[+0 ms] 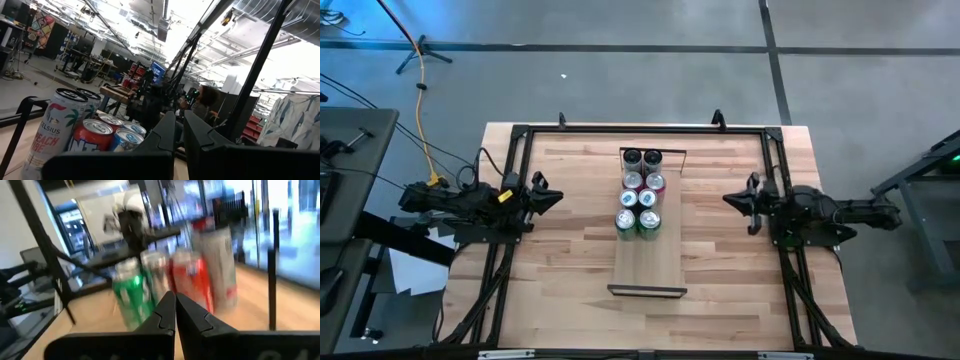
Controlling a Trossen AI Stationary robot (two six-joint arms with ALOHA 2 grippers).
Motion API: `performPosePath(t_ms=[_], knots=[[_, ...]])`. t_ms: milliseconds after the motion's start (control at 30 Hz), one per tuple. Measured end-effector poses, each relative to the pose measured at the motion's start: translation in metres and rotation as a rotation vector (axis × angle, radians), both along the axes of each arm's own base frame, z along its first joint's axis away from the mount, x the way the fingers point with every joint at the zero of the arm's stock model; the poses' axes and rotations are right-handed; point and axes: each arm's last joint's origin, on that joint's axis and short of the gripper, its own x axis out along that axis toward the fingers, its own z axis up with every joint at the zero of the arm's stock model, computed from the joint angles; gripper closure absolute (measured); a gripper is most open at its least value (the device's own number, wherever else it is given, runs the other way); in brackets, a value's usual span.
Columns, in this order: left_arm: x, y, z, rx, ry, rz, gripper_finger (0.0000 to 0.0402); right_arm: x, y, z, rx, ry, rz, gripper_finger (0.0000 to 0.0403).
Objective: Place canned beverage on shelf
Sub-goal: Return to Home Position
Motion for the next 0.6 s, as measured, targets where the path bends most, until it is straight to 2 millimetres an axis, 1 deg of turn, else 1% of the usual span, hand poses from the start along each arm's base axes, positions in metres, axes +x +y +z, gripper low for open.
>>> performPosePath(t_ms=[67, 133, 600], knots=[[0.0000, 0.0000, -0.0001, 0.000, 0.001, 0.000, 0.0401, 0.0006, 0.0001, -0.0056, 0.062, 0.049, 0.007, 0.0403], [0.0001, 0.0000, -0.0001, 0.000, 0.002, 0.000, 0.0401, 0.0013, 0.0004, -0.0063, 0.106, 0.055, 0.018, 0.0403], [0.0001, 0.0000, -0.0001, 0.000, 0.002, -0.001, 0.0401, 0.0015, 0.0004, -0.0067, 0.117, 0.062, 0.018, 0.0403]])
